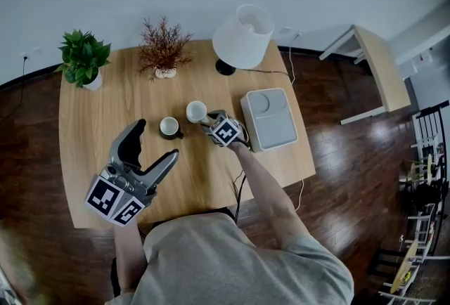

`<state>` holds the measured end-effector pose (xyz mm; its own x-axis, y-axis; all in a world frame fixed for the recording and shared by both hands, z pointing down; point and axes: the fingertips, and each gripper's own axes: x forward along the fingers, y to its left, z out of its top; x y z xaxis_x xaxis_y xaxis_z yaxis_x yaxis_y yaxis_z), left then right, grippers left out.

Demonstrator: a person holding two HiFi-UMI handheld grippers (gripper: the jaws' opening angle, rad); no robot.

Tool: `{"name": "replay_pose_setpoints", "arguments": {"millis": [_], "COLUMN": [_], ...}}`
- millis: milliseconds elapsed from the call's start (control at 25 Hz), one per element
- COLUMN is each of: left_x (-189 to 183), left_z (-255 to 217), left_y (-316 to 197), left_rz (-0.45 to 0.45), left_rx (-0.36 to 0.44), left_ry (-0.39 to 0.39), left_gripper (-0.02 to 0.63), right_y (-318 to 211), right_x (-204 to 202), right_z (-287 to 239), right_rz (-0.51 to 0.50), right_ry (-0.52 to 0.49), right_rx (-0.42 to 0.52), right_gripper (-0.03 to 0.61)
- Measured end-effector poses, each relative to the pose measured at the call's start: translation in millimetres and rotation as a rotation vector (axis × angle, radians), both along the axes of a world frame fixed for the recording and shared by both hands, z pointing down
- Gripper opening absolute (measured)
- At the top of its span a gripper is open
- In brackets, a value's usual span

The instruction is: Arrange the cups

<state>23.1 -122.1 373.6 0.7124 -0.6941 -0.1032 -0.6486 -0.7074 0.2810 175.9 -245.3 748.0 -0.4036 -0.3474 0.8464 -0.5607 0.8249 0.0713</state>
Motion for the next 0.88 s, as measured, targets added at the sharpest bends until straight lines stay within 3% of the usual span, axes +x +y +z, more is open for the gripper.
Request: {"name": "replay_pose_setpoints", "arguments": {"millis": [240,360,560,720,800,880], "left_x": [0,1,1,-1,0,3], "left_z": [2,3,3,3,4,4], "left_y": [0,1,0,0,-1,-1], "left_rz": [-0.001,0.002,0.007,0.014,0.019,0.026], "left_rx": [-0.007,-0.011,-0.015,-0.025,-0.025,-0.023], "left_ry": [-0.001,-0.002,0.006,0.015,0.015,0.016], "left_gripper": [0.389,0.388,0.388,0.388,0.388,0.388], "right_y": [-5,-8,0,3,-4,-16], "right_x": [-11,-10,2,23,49,100], "right_z": [1,-3,-3,-38,-70,-98], "right_rz": [-0.029,0.005,0.118,0.251,0.308,0.386], "right_ry": [0.057,0.055,-0.028,-0.228,-0.309,-0.32], "right_rx": [0.004,0.003,-0.023,-0.003,0.052,0.123], "right_gripper": [0.114,0.074,0.067,0.067,0.067,0.067]}}
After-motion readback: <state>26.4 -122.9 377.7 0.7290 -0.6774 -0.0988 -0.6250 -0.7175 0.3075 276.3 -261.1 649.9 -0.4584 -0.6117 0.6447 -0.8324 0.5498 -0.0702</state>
